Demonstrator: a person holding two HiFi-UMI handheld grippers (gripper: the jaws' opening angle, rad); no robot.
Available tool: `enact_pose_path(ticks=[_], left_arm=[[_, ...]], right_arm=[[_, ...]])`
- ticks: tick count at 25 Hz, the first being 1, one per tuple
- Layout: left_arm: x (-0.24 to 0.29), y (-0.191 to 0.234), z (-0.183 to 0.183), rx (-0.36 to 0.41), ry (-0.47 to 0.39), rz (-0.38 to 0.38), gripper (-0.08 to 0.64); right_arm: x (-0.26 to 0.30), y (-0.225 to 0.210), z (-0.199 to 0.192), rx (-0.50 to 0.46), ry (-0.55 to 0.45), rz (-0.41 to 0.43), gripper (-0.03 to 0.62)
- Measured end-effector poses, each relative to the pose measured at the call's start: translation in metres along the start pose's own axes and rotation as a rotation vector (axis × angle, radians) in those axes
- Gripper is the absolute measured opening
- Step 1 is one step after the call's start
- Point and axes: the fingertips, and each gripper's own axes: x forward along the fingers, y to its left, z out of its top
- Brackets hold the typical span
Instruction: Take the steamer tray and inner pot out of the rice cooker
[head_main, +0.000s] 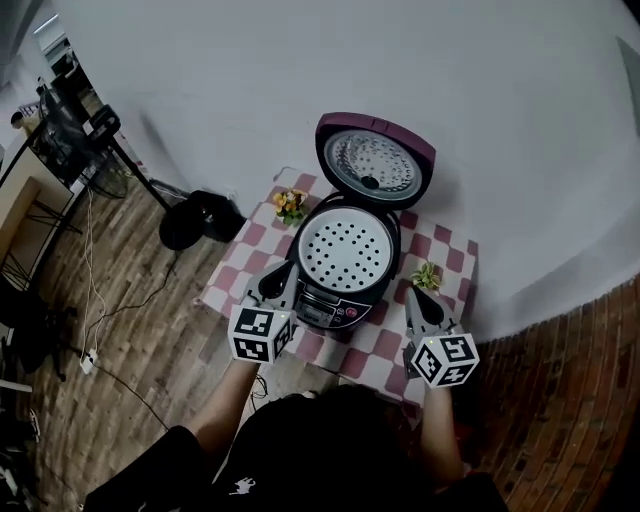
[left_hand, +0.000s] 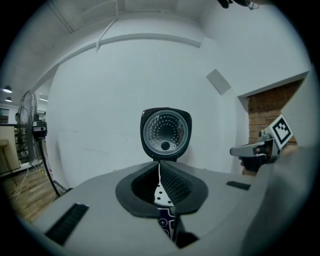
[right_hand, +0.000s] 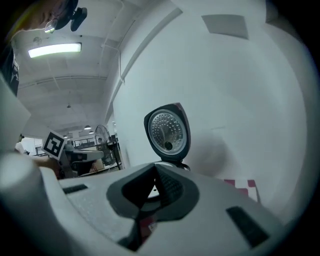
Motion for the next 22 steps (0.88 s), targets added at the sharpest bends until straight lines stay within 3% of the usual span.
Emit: enact_pose_path(ticks=[4,7,15,18,22], left_arm=[[0.011,0.008,-0.003,-0.006,0.007,0.071,0.009],[0.026,0.011,-0.009,0.006,0.047,0.082,0.018],[0.062,0.02,-0.021,0.092,0.184,0.09,0.114],[0.075,0.022,-0.028,0.102,0.249,0.077,0.197],[0.094,0.03,-0.038,0.15,0.338,0.088,0.225]], right_arm=[[0.026,-0.015,-0.005,-0.029,0.053,0.056,0.002],[0.045,-0.02,-0.011,-0.057,0.092,0.1,0.003],[0.088,-0.022,-0.016,-0.112,0.144,0.199,0.006],[0.099,-0.02,-0.019,-0.116,0.164,0.231,0.008],[0.113,-0.018,-0.022,-0.129,0.189,0.265,0.011]])
